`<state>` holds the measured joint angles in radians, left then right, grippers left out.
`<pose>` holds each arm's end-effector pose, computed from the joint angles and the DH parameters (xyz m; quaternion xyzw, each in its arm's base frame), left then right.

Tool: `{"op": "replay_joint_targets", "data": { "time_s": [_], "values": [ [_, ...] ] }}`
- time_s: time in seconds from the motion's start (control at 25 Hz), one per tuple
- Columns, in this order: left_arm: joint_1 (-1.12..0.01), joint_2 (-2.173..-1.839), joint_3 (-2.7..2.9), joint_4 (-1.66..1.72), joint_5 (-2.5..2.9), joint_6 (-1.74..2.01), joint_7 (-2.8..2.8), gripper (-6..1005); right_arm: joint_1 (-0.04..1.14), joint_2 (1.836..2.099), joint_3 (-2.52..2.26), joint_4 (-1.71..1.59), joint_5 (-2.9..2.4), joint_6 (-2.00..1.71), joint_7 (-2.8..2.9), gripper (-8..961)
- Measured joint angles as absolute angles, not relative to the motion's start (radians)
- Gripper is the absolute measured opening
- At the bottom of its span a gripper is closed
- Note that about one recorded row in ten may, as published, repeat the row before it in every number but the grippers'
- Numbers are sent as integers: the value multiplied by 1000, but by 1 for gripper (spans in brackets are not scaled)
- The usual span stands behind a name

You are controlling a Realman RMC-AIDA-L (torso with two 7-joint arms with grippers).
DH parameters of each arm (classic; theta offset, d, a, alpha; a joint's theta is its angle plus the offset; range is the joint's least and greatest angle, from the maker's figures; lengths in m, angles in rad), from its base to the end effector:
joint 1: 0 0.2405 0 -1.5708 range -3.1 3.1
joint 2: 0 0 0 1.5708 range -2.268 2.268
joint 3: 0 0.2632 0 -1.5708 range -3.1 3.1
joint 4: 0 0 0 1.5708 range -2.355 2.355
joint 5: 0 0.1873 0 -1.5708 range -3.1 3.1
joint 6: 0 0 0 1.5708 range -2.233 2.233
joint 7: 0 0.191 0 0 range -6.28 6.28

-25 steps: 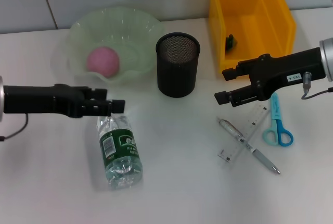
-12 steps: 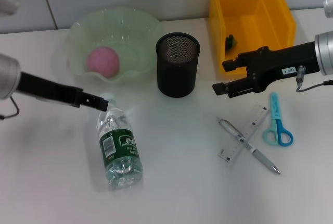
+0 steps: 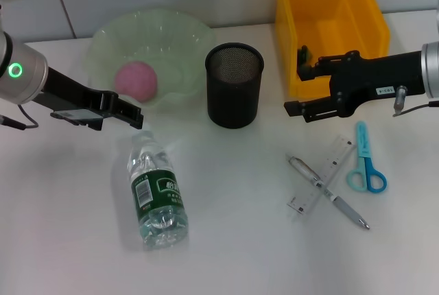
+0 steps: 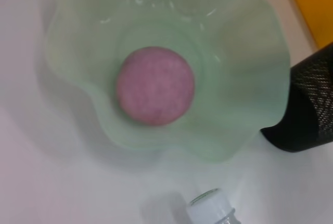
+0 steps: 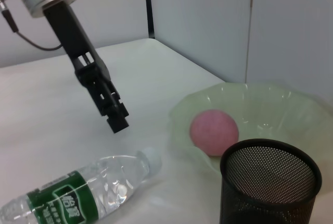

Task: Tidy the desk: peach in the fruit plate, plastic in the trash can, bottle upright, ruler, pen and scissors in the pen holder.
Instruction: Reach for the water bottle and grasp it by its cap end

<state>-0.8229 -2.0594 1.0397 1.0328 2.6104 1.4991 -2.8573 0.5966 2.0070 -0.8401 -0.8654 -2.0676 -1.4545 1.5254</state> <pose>-0.2006 0.4002 -0.0315 -0.8078 -0.5537 0.0650 0.1916 0.2262 0.3789 -0.0087 -0.9650 0.1469 0.1243 0.1781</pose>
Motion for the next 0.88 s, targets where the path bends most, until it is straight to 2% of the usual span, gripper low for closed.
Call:
{"op": "replay_joint_targets", "data": {
  "time_s": [0.08, 0.24, 0.56, 0.64, 0.68, 0.72, 0.84, 0.88],
  "values": [
    [-823, -2059, 1040, 1033, 2610, 1499, -2857, 741, 584, 2017, -835, -877, -2070, -1454, 1486, 803],
    [-835, -2063, 966, 982, 2608, 1497, -2874, 739, 568, 2021, -834, -881, -2067, -1467, 1461, 802],
    [-839, -2062, 952, 965, 2608, 1497, -2869, 736, 516, 2008, -734, -880, -2068, -1632, 1369, 803],
    [-848, -2060, 956, 970, 2610, 1502, -2867, 736, 506, 1995, -684, -856, -2072, -1691, 1327, 803],
    [-849, -2059, 958, 971, 2610, 1503, -2867, 735, 496, 1978, -650, -819, -2072, -1733, 1288, 803],
    [-849, -2059, 959, 971, 2610, 1503, -2867, 735, 496, 1978, -650, -819, -2072, -1733, 1288, 803],
    [-851, -2060, 961, 966, 2612, 1498, -2866, 734, 482, 1945, -621, -743, -2073, -1778, 1244, 803],
    [-851, -2062, 961, 962, 2613, 1492, -2867, 734, 469, 1927, -616, -699, -2074, -1797, 1229, 803]
  ]
}}
